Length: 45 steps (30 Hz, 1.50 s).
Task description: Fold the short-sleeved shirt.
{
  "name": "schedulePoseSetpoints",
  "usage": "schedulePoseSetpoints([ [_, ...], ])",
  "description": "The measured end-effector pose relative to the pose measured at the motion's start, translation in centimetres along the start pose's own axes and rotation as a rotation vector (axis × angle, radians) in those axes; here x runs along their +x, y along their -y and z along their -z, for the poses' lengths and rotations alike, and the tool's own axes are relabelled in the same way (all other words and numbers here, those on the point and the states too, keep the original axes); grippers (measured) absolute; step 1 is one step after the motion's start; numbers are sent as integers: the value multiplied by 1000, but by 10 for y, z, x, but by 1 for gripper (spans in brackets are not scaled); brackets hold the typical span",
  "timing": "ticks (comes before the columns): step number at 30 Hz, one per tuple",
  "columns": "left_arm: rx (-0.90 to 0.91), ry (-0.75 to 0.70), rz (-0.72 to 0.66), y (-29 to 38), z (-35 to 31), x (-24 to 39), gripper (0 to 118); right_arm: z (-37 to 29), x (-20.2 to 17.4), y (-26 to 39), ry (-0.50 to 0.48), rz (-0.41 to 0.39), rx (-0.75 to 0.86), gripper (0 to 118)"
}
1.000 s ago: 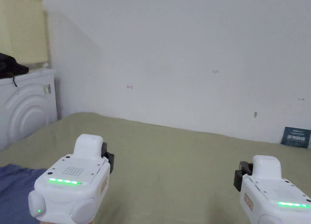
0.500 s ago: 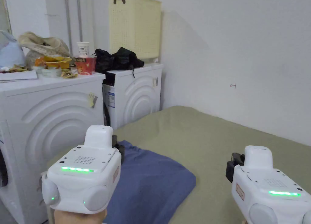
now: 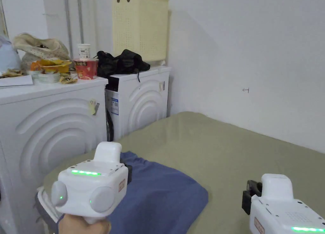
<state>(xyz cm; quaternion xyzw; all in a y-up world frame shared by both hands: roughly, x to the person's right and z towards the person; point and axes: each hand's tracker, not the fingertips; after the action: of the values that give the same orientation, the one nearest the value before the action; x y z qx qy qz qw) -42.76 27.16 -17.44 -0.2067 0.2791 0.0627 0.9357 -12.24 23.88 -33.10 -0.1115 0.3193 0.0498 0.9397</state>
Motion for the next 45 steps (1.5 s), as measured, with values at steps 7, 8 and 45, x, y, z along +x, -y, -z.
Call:
schedulePoseSetpoints([
  [7,-326,217,203,-91,127,38,0,21,26,19,64,-12,-52,0],
  [8,-428,234,190,-93,147,42,0,25,27,24,75,-8,-59,0],
  [45,-682,269,148,-38,267,79,4,48,37,93,27,15,-264,0],
])
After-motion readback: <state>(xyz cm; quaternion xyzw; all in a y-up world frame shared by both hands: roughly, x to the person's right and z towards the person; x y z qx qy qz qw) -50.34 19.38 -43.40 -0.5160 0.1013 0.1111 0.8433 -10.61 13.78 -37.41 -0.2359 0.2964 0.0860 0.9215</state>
